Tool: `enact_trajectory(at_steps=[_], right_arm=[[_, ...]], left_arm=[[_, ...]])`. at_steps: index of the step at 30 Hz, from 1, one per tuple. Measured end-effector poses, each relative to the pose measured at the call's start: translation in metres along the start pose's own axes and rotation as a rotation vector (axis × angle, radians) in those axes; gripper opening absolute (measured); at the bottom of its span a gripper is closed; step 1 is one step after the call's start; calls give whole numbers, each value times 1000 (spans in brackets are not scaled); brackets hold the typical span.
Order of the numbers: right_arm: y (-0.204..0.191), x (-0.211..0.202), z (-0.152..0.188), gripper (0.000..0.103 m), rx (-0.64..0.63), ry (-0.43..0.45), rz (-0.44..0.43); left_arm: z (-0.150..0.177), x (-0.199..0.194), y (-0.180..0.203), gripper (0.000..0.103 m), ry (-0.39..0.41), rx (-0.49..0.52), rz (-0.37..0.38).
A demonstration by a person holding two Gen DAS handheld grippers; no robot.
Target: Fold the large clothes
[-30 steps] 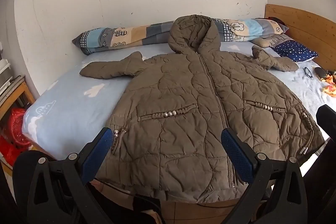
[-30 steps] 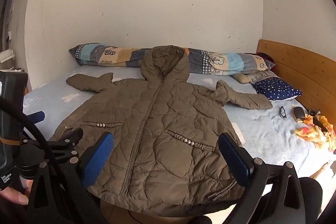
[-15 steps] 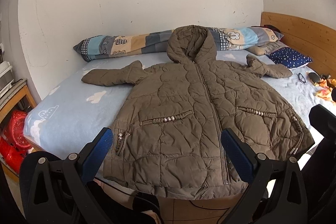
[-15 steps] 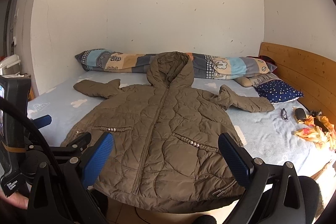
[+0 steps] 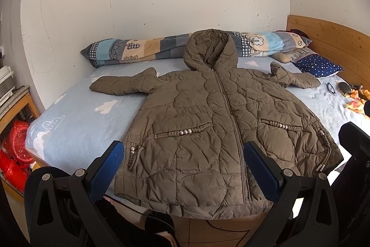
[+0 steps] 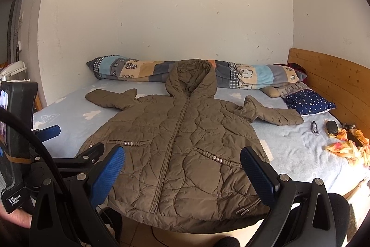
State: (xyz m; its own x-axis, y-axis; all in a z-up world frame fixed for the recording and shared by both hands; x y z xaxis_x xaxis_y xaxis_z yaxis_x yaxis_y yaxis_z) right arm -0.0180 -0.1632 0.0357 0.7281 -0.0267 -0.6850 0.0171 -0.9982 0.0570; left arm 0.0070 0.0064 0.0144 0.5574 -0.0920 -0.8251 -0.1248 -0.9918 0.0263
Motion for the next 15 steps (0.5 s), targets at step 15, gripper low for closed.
enact_trajectory(at_steps=[15], right_arm=[[2,16,-1,102,12,-51,-13]], left_arm=[[-3,24,4,103,-32,39,-70]])
Point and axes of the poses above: each gripper's, at about its wrist camera, not at the fingertips, and x roughly the way its jaws point, y to its right, z to its underside, the point moved 6 cm from there along x, roughly the way its jaws point, and after that the axes turned 14 degrees about -y, right-handed, at the moved point
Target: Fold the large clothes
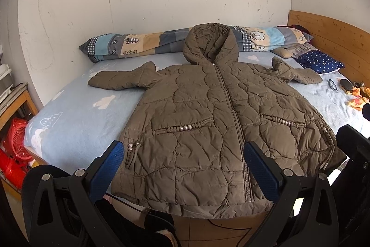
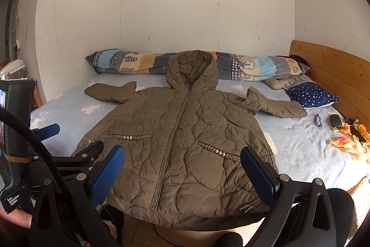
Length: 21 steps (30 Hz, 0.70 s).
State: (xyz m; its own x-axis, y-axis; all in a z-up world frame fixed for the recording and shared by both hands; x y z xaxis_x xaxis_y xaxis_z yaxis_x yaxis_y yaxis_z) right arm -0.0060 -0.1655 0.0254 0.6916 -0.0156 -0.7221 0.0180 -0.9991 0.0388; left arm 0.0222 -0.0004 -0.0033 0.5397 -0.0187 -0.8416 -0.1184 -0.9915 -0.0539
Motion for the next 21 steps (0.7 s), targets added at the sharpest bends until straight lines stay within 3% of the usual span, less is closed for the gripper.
enact_trajectory(at_steps=[5,12,16,21], right_arm=[[4,5,0,102,17,-16,-3],[34,13,-7,102,124,-46,-5],[64,28,-26,102,166,-35,14],[142,47,-65,102,331,-19,3]], left_arm=[[-2,5,2,103,2,-8,16],[-14,8,3,103,65,-20,28],[-42,12,7,103,118,3,18],[-102,15,11,103,195,49,38]])
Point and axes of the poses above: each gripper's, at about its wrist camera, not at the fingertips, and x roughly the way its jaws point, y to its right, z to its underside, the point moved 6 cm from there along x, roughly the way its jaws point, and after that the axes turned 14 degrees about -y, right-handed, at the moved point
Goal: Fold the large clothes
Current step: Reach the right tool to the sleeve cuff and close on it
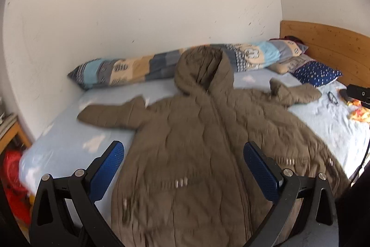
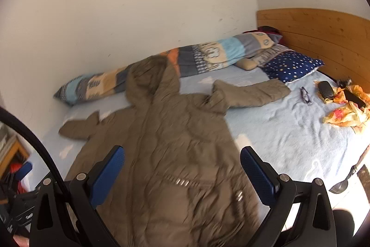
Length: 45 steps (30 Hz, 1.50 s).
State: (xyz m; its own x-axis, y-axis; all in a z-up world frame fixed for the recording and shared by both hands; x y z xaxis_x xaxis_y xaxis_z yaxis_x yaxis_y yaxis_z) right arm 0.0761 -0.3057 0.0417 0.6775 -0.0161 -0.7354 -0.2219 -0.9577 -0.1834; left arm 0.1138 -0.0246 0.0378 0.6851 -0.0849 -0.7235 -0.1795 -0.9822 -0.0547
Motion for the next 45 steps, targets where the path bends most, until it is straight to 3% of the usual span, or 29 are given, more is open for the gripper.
enact_trajectory(at_steps=[3,6,10,15,18,22,27,32,35,39,45], right_arm=[[45,19,-38,102,107,-28,-12],[92,39,-69,102,244,-61,-51],[144,73,-102,102,372,-98,-69],[212,126,-131,102,556,-105,-93],[250,159,-131,99,634,-123,-59],[285,193,-123,89,733,-182,-58],[303,201,-143,89,727,-134,-116],[338,221,-150,88,819,-129,-155],[361,238,-153,79,887,-121,-209],[375,263,-162,64,891,-130,-186],[401,295,-173,62,898,-141,-94]], left_arm=[[-39,20,-5,103,2,-10,27],[-83,61,-18,103,-58,-68,86],[-117,117,-32,103,-94,-128,73],[-110,191,-43,103,-138,-119,-15],[-98,229,-44,103,-228,-102,-42],[-107,241,-42,103,-208,-71,-70],[-115,237,-44,103,-183,-90,-57],[-120,243,-54,103,-174,-123,-65],[-118,250,-59,103,-195,-150,-60],[-115,261,-60,103,-224,-148,-58],[-115,269,-60,103,-230,-136,-65]])
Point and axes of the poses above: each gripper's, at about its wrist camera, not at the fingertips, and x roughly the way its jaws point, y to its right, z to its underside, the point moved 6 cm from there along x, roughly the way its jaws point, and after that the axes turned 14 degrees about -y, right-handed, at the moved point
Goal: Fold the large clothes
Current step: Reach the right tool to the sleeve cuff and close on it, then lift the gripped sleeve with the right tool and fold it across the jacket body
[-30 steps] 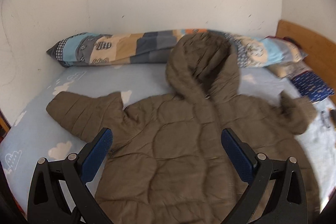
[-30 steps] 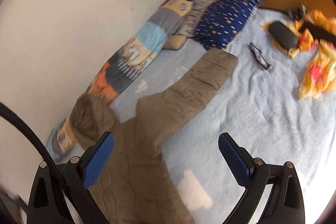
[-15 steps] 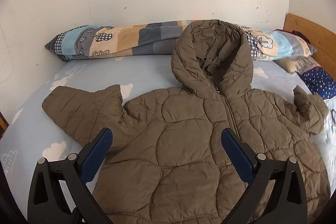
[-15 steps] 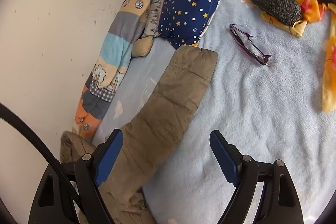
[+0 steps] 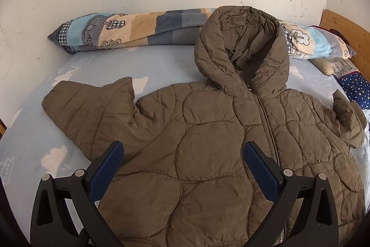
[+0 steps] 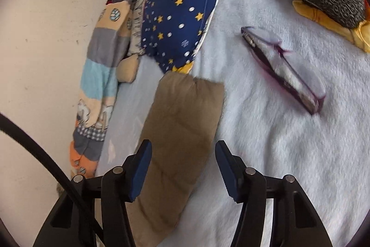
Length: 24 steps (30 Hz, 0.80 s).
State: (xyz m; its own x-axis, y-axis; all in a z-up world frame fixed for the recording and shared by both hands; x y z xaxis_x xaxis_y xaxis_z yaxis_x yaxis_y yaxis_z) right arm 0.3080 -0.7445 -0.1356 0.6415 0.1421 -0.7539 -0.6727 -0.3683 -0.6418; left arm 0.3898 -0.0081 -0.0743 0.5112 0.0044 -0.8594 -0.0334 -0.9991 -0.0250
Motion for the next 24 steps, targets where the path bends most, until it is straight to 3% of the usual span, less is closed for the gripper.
enact_trajectory(at_steps=[5,12,13,14,15,22,24], right_arm=[[7,16,-26,62,1,35,78],[18,46,-33,61,6,25,68],[15,48,-33,55,-16,20,68],[13,50,-32,30,-31,14,66],[12,49,-32,22,-32,11,67],[-24,-10,-22,14,-37,164,-1],[-41,-37,-17,14,-67,228,28]], left_arm=[[-2,4,1,103,-2,4,0],[-4,11,0,103,-24,-17,16],[-5,11,-1,103,-27,-21,19],[-5,11,-1,103,-29,-25,24],[-5,10,-2,103,-29,-34,29],[-8,-11,-5,103,29,-37,23],[-9,-17,-7,103,42,-47,28]])
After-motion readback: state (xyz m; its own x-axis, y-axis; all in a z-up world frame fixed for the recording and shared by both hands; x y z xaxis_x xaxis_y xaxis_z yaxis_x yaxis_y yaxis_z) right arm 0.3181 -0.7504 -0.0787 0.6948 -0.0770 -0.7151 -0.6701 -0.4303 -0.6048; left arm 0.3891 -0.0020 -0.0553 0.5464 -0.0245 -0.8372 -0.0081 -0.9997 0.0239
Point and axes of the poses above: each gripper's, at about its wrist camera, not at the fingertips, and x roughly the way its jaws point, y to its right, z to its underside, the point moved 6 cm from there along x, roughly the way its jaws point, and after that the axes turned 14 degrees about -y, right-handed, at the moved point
